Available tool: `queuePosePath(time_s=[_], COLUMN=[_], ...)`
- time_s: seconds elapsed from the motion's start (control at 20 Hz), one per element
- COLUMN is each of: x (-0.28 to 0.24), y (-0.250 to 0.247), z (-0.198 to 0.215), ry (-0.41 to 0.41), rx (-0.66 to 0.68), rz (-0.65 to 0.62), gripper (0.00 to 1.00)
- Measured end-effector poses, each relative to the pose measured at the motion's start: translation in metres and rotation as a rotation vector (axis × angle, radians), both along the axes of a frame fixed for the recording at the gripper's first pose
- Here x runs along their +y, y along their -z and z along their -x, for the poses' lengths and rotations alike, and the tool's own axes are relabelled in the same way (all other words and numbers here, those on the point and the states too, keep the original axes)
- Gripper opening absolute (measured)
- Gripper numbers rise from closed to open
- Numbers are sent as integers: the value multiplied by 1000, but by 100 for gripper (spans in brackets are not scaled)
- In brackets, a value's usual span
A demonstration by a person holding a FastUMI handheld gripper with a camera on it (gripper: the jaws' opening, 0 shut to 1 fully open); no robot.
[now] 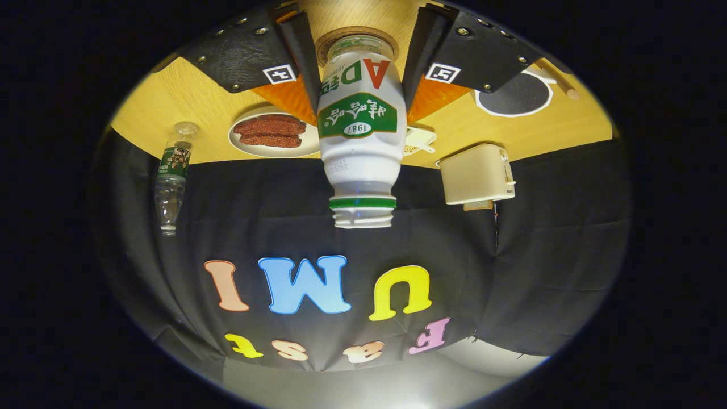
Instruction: Take the bottle from table, then pour the juice into the cup, finally place the bottle on the coaster
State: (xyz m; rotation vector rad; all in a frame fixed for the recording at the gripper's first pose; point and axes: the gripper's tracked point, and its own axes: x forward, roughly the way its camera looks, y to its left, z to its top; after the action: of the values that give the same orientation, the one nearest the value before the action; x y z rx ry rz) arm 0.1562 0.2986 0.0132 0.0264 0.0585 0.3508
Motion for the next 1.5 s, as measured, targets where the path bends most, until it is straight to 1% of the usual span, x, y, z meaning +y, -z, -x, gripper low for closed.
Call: queuePosePath(time_s=[0.3, 0.4, 0.45, 0.6, 0.65, 0.7, 0.8, 0.95, 1.1, 1.2, 1.4, 1.5], x=[0, 2, 0, -5, -8, -8, -6, -11, -14, -15, -17, -13], y=[1, 6, 8, 13, 13, 14, 16, 16, 5, -11, -52, -76], z=[0, -1, -3, -2, -3, 2, 7, 9, 16, 21, 32, 42], ry=[14, 19, 33, 56, 69, 62, 46, 55, 54, 56, 65, 55], rx=[-40, -28, -7, -2, 7, 9, 26, 32, 9, -21, -116, -161], rz=[1, 2, 20, 89, 108, 113, 87, 64, 26, 2, 25, 10], gripper=[68, 69, 71, 74, 86, 99, 99, 99, 99, 98, 98, 98])
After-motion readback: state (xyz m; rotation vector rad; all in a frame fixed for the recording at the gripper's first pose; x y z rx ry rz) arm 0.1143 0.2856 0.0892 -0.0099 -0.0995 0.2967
